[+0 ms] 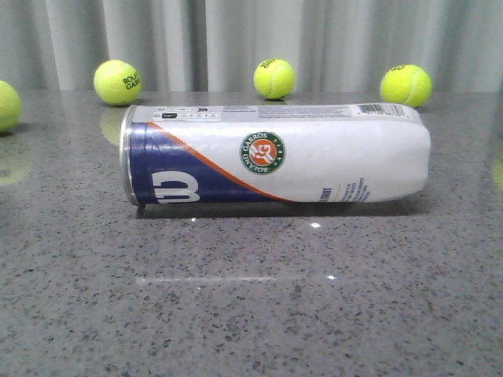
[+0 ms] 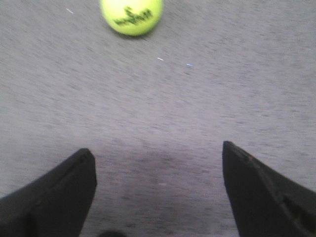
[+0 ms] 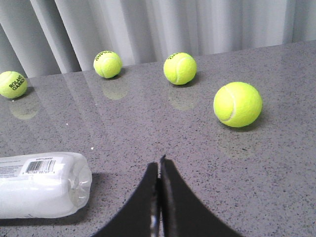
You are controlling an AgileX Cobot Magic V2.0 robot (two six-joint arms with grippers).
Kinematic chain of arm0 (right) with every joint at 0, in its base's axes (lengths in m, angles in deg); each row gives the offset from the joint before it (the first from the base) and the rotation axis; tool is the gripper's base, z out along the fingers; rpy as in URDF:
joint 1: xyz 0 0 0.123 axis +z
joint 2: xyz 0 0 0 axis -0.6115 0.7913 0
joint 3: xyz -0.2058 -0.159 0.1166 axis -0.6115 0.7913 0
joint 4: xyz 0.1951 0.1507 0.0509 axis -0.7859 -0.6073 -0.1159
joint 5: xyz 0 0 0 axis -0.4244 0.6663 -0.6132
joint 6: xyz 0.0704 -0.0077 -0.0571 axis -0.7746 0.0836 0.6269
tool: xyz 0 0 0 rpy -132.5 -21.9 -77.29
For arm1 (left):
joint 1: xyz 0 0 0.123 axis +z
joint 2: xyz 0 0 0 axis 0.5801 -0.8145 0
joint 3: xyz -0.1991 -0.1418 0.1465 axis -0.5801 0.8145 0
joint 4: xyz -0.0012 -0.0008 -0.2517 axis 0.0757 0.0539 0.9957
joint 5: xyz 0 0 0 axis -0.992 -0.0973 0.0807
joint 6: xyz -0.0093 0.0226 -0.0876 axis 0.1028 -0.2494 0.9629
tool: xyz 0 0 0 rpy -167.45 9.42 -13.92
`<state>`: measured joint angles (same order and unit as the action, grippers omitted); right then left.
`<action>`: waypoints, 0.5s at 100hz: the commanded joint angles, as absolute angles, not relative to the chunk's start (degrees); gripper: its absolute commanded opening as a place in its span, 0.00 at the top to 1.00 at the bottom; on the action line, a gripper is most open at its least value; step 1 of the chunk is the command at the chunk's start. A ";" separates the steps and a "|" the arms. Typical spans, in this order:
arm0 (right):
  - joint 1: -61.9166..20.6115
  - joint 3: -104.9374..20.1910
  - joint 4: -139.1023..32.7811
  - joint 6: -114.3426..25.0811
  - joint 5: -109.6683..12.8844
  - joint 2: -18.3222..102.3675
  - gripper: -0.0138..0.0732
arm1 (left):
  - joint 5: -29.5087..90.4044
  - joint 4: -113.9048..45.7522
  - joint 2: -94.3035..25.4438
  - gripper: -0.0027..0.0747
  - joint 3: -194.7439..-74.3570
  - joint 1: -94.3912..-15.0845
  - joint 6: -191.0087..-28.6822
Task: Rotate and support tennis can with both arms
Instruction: 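Open the right gripper and withdraw it from the can, then reach the left gripper to the can's metal end and grasp it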
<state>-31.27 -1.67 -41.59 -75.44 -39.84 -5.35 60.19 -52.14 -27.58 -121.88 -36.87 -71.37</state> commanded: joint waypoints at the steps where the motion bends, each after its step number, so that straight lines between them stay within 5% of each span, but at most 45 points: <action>1: -31.52 -3.10 -41.74 -75.40 -43.98 -4.92 0.92 | 59.79 -41.99 -30.40 0.26 -125.06 -37.04 -74.12; 29: -31.52 -3.10 -41.74 -75.40 -43.98 -4.92 0.92 | 69.63 -5.91 -41.71 0.26 -126.87 -37.04 -94.32; 50: -31.52 -3.10 -41.74 -75.40 -43.98 -4.92 0.92 | 71.39 4.31 -49.37 0.26 -127.95 -39.56 -100.08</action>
<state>-31.27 -1.67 -41.59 -75.44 -39.84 -5.35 70.27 -3.10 -47.77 -125.28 -38.08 -97.54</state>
